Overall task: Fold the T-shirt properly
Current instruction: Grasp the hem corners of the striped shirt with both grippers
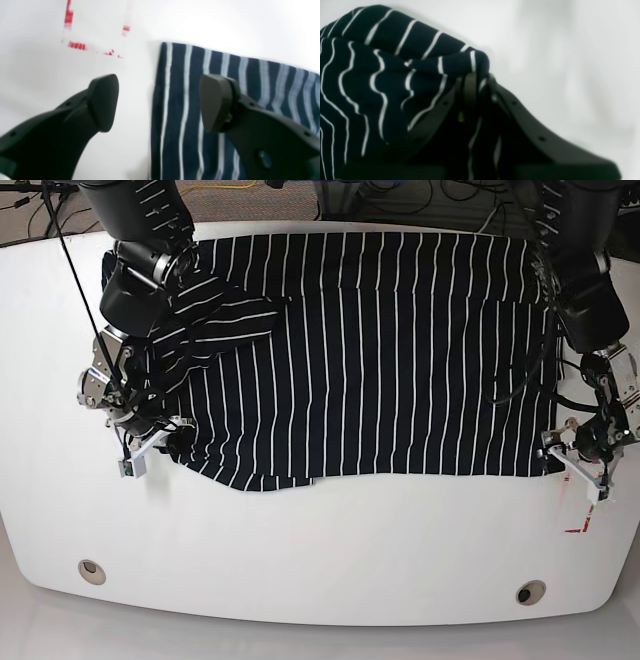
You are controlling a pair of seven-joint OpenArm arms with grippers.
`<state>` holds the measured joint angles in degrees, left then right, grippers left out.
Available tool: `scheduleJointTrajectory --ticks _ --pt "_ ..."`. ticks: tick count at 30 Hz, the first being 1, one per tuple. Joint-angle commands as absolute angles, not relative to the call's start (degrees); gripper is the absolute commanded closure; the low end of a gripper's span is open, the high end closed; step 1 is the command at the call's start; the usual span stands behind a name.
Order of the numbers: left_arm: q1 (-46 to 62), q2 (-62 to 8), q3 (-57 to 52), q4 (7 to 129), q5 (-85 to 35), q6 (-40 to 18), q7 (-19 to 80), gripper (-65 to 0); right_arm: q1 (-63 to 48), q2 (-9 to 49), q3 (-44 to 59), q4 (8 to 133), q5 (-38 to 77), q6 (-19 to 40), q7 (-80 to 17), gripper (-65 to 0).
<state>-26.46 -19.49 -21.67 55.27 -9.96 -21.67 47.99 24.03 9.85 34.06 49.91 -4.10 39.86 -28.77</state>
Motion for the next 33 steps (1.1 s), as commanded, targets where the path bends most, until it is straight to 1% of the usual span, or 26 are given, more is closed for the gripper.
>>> scheduleJointTrajectory --ticks 1,4,10,17,19,21,22,23,25,28,31,33 --pt "-29.49 -21.14 -19.74 49.71 -10.77 -21.67 43.74 -47.6 25.27 10.51 33.98 50.86 -4.09 40.00 -29.14 -5.7" --pt "-31.52 -21.23 -18.51 43.12 -10.86 -21.67 40.13 -47.6 25.19 10.51 34.07 50.86 -4.09 40.00 -29.14 -5.7" --pt "-33.63 -21.23 -18.42 35.65 -10.86 -21.67 36.97 -47.4 25.19 10.51 34.07 50.86 -4.09 40.00 -29.14 -5.5" --pt "-33.63 -20.26 -18.33 35.21 -10.86 -21.93 36.97 -46.8 25.10 10.51 34.07 50.86 -4.09 40.00 -29.14 -5.5" --pt "-33.63 -19.30 -18.33 35.21 -10.77 -21.93 36.97 -44.7 25.10 10.51 34.07 50.86 -4.09 40.00 -29.14 -5.4" --pt "-33.63 -18.68 -18.33 35.21 -10.77 -22.02 37.05 -39.4 25.10 10.51 34.07 50.86 -4.09 40.00 -29.14 -5.4" --pt "-33.63 -18.59 -18.33 35.21 -10.77 -22.02 37.05 -35.1 25.10 10.51 34.07 50.86 -4.09 40.00 -29.14 -5.4" --pt "-33.63 -18.59 -18.33 35.21 -10.77 -22.02 36.97 -32.6 25.10 10.51 34.07 50.86 -4.09 40.00 -29.14 -5.4" --pt "-33.63 -18.42 -18.33 35.21 -10.77 -22.02 36.88 -21.2 25.19 10.51 34.07 50.86 -4.09 40.00 -29.14 -5.4" --pt "-33.63 -18.42 -18.33 35.21 -10.77 -22.02 36.79 -8.5 25.27 10.51 34.07 50.86 -4.09 40.00 -29.14 -5.2" --pt "-33.63 -18.42 -18.24 35.21 -10.77 -22.02 36.79 -2.1 25.27 10.51 34.07 51.82 -4.09 40.00 -29.14 -5.2" --pt "-33.63 -18.42 -18.24 35.38 -10.86 -22.02 36.70 -1.4 25.27 10.51 34.07 52.88 -4.35 40.00 -29.14 -5.2"
